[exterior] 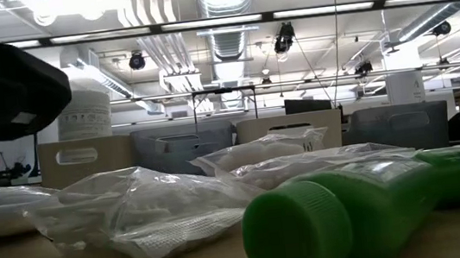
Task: Pick & Place Travel size toiletries
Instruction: Put the green shampoo into the gray bin
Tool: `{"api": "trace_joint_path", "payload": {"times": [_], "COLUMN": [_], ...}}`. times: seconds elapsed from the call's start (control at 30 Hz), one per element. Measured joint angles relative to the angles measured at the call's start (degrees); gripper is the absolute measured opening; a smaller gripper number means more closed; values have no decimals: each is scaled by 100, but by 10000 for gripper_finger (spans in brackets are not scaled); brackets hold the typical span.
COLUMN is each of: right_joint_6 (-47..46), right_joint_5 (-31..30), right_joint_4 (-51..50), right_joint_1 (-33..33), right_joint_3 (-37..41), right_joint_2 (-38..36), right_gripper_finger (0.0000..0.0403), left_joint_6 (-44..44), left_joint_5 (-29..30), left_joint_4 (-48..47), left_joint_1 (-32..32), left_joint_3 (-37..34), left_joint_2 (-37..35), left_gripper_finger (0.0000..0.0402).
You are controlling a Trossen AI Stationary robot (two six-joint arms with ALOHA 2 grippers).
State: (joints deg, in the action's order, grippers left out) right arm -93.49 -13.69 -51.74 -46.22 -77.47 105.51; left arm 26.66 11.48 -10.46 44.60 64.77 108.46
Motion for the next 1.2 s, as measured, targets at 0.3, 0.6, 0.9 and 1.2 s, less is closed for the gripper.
{"api": "trace_joint_path", "payload": {"times": [0.3, 0.6, 0.9, 1.2], "right_joint_6": [-15, 10, 47, 20], "right_joint_5": [6, 6, 2, 2], "right_joint_4": [4, 4, -7, 31], "right_joint_1": [0, 0, 7, 15], "right_joint_3": [0, 0, 0, 0], "right_joint_2": [0, 0, 0, 0], "right_gripper_finger": [364, 364, 364, 364], "left_joint_6": [-299, -711, -1011, -719], "left_joint_5": [70, -20, -86, -180], "left_joint_4": [-114, 54, 406, 477], "left_joint_1": [-11, -13, -26, -25], "left_joint_3": [81, 282, 252, 345], "left_joint_2": [1, 1, 238, 412], "left_gripper_finger": [284, 284, 285, 277]}}
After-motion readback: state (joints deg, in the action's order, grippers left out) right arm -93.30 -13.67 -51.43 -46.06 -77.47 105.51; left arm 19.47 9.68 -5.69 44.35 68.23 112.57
